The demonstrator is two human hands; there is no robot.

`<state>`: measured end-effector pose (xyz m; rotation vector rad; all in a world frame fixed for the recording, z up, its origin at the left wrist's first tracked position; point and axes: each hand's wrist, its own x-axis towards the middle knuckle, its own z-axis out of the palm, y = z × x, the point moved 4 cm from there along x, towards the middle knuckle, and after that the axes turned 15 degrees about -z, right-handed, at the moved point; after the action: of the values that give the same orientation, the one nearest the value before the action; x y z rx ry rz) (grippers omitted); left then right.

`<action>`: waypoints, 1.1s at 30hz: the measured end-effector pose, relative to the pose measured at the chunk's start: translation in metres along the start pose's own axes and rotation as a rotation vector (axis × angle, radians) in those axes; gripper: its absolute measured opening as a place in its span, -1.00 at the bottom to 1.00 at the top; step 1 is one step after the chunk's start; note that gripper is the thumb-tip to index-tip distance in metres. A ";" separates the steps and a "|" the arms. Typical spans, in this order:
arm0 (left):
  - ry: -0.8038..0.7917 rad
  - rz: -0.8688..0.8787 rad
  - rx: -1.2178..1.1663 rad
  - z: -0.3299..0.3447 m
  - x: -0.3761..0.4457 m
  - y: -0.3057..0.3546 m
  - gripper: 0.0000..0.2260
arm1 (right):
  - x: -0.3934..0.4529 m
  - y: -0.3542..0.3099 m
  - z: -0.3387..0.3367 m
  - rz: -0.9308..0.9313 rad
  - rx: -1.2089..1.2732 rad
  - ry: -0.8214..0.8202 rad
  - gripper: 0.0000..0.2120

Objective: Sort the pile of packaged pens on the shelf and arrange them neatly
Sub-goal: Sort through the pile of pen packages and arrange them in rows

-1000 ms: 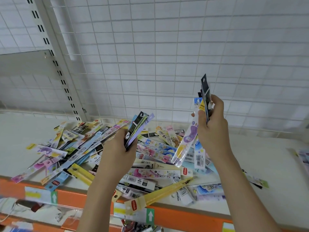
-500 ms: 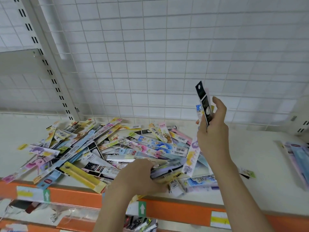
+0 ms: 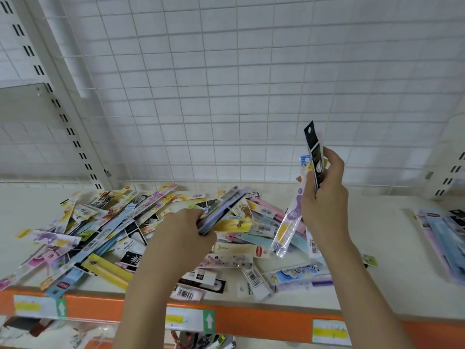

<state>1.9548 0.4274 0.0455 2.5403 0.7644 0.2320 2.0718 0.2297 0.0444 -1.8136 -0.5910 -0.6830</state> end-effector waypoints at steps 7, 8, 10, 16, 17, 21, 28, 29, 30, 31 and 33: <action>0.113 -0.051 -0.291 -0.003 0.008 -0.009 -0.81 | 0.019 0.001 -0.003 -0.123 -0.105 0.038 -0.48; 0.134 -0.048 -0.315 -0.003 0.010 -0.009 -0.77 | 0.023 0.003 -0.003 -0.138 -0.122 0.048 -0.46; 0.158 -0.044 -0.329 -0.003 0.011 -0.007 -0.71 | 0.029 0.006 -0.004 -0.162 -0.180 0.057 -0.44; 0.215 -0.060 -0.370 -0.002 0.011 -0.001 -0.60 | 0.034 0.021 0.002 -0.258 -0.415 0.012 -0.37; 0.211 -0.064 -0.368 -0.001 0.012 0.000 -0.60 | 0.033 0.026 0.005 -0.272 -0.433 -0.010 -0.36; 0.208 -0.083 -0.334 0.003 0.014 0.005 -0.61 | 0.024 0.047 0.017 -0.253 -0.417 -0.135 -0.36; 0.154 -0.073 -0.346 0.014 0.023 0.011 -0.66 | 0.023 0.070 0.019 -0.087 -0.230 -0.146 -0.38; 0.144 -0.066 -0.346 0.016 0.024 0.011 -0.68 | 0.023 0.075 0.019 -0.042 -0.196 -0.140 -0.37; 0.137 -0.059 -0.345 0.017 0.026 0.010 -0.72 | 0.023 0.077 0.018 -0.012 -0.174 -0.127 -0.38; 0.135 -0.056 -0.339 0.019 0.028 0.009 -0.76 | 0.023 0.080 0.017 0.001 -0.172 -0.110 -0.39; 0.142 -0.056 -0.321 0.022 0.032 0.007 -0.85 | 0.025 0.085 0.014 0.018 -0.200 -0.090 -0.48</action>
<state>1.9913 0.4313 0.0307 2.2148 0.7808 0.4810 2.1495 0.2182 0.0013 -2.0423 -0.5817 -0.6702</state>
